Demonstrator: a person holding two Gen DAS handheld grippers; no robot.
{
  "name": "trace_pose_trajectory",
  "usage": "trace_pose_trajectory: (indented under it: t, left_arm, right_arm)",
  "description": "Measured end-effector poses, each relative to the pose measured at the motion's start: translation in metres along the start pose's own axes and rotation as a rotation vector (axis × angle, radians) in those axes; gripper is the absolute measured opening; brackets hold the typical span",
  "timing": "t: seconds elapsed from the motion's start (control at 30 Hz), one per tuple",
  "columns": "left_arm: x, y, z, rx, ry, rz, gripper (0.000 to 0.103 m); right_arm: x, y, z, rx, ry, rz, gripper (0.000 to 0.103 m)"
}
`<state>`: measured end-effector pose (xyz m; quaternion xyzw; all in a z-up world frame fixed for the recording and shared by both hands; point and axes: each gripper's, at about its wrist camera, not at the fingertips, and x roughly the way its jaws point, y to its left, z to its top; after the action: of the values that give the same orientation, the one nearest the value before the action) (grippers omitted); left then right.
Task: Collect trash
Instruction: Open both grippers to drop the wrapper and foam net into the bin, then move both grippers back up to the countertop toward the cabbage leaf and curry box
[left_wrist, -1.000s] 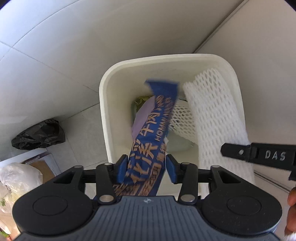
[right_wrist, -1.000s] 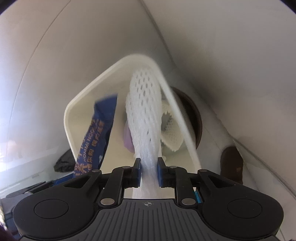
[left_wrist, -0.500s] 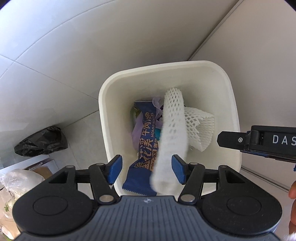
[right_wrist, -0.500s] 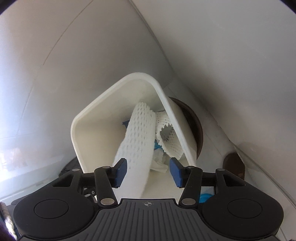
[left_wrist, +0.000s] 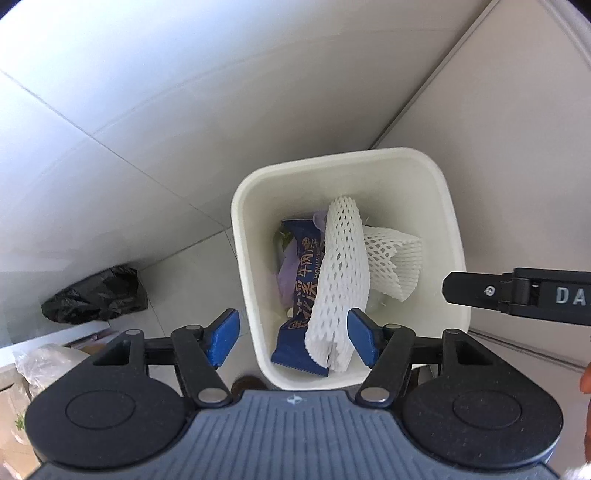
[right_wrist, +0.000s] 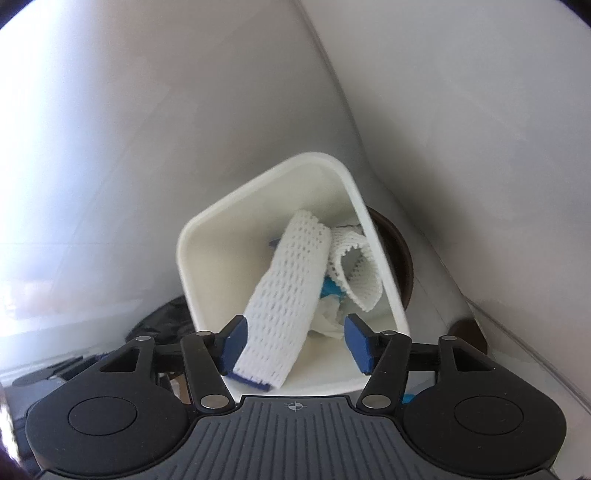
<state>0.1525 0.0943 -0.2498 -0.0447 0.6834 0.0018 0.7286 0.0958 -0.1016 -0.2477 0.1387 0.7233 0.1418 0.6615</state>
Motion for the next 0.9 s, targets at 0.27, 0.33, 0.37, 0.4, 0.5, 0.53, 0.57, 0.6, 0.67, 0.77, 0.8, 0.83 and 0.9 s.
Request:
trace_pose_trajectory:
  t: [0.27, 0.33, 0.37, 0.4, 0.5, 0.53, 0.57, 0.6, 0.67, 0.77, 0.8, 0.83, 0.9]
  left_arm:
    - [-0.030, 0.016, -0.017, -0.036, -0.059, -0.032, 0.069]
    - [-0.037, 0.020, -0.021, -0.048, -0.078, -0.045, 0.072]
    - [-0.041, 0.022, -0.022, -0.055, -0.086, -0.050, 0.073]
    - [-0.045, 0.024, -0.024, -0.062, -0.094, -0.053, 0.073]
    - [-0.056, 0.029, -0.027, -0.080, -0.122, -0.061, 0.079]
    - [-0.060, 0.030, -0.029, -0.085, -0.129, -0.062, 0.080]
    - [-0.062, 0.030, -0.030, -0.093, -0.135, -0.062, 0.081]
    - [-0.064, 0.031, -0.031, -0.102, -0.139, -0.063, 0.083]
    - [-0.068, 0.032, -0.033, -0.121, -0.144, -0.067, 0.088]
    - [-0.073, 0.032, -0.035, -0.133, -0.141, -0.079, 0.094]
    - [-0.075, 0.032, -0.036, -0.131, -0.140, -0.082, 0.094]
    - [-0.077, 0.031, -0.036, -0.128, -0.142, -0.084, 0.094]
    - [-0.084, 0.028, -0.038, -0.116, -0.150, -0.082, 0.094]
  right_arm:
    - [-0.034, 0.011, -0.018, -0.065, -0.031, 0.052, 0.069]
    - [-0.048, 0.013, -0.021, -0.082, -0.037, 0.075, 0.070]
    - [-0.052, 0.014, -0.023, -0.091, -0.043, 0.083, 0.070]
    - [-0.057, 0.015, -0.025, -0.100, -0.051, 0.090, 0.071]
    - [-0.071, 0.018, -0.030, -0.136, -0.082, 0.104, 0.074]
    - [-0.077, 0.020, -0.033, -0.150, -0.095, 0.107, 0.076]
    - [-0.082, 0.022, -0.034, -0.163, -0.104, 0.111, 0.076]
    - [-0.089, 0.023, -0.037, -0.178, -0.114, 0.114, 0.076]
    - [-0.100, 0.026, -0.041, -0.207, -0.133, 0.114, 0.079]
    - [-0.119, 0.030, -0.050, -0.257, -0.171, 0.115, 0.082]
    - [-0.124, 0.031, -0.052, -0.270, -0.182, 0.115, 0.082]
    - [-0.131, 0.033, -0.055, -0.285, -0.195, 0.114, 0.083]
    - [-0.143, 0.032, -0.062, -0.304, -0.229, 0.104, 0.086]
